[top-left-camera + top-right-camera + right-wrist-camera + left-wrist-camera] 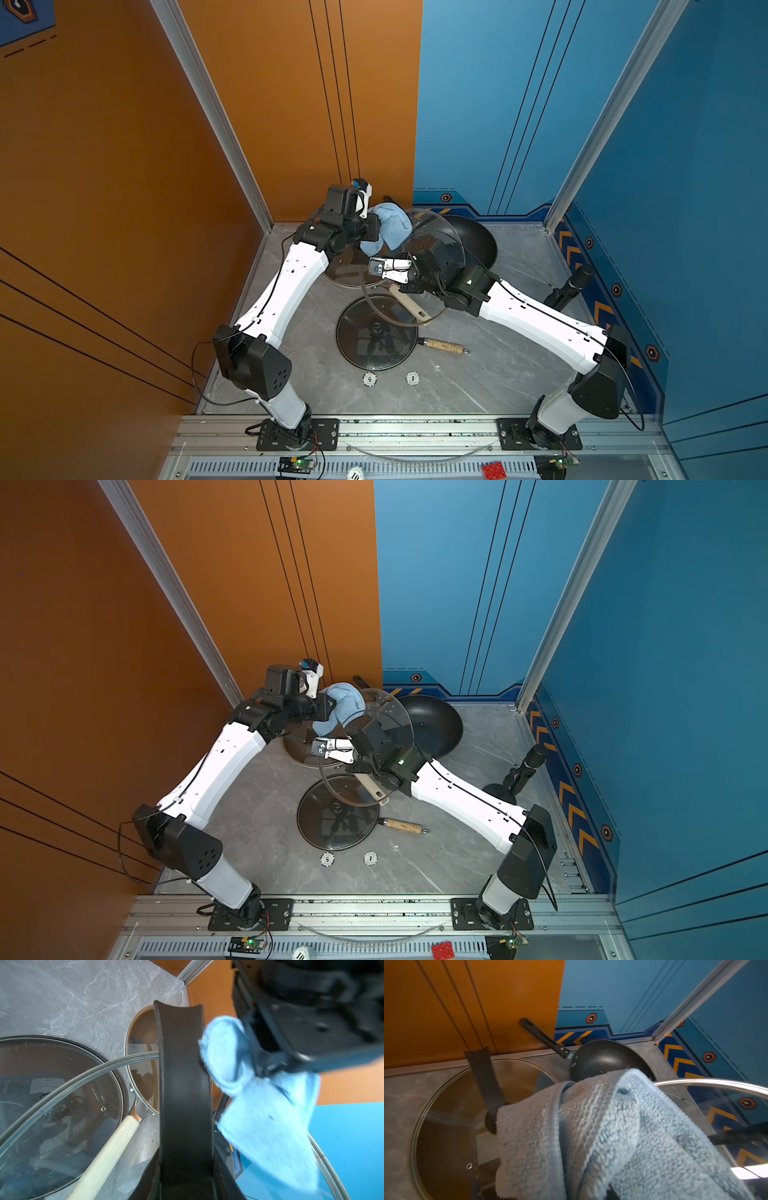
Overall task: Wipe the pot lid with a cloth
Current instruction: Wipe the pot lid.
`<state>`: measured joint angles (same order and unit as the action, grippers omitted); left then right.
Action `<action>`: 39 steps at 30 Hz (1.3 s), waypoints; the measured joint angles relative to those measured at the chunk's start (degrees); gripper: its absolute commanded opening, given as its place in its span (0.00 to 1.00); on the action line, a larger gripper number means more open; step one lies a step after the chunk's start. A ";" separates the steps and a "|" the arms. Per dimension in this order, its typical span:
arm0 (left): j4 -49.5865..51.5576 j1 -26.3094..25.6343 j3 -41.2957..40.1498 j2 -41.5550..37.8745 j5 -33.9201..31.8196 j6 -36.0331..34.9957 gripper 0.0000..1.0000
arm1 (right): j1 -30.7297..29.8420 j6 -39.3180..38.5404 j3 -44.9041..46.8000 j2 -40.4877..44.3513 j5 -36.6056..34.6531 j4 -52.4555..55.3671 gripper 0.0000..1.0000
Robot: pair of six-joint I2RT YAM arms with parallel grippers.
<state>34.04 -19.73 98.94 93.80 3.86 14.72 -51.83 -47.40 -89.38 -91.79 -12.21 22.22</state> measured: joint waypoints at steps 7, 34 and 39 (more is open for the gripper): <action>-1.42 4.81 -7.69 -4.76 -2.40 7.26 0.23 | 4.17 10.23 5.22 1.86 0.31 -7.50 0.03; -3.06 -23.82 12.48 8.11 -18.36 -4.00 0.26 | 16.72 77.96 6.19 -1.77 -36.11 -33.79 0.00; -0.07 -27.36 11.32 7.98 -19.96 -5.77 0.24 | 20.02 77.37 6.19 -1.77 -35.85 -35.08 0.00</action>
<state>33.98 -47.09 110.26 101.78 -16.10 8.95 -31.81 29.98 -83.20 -93.56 -48.05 -12.86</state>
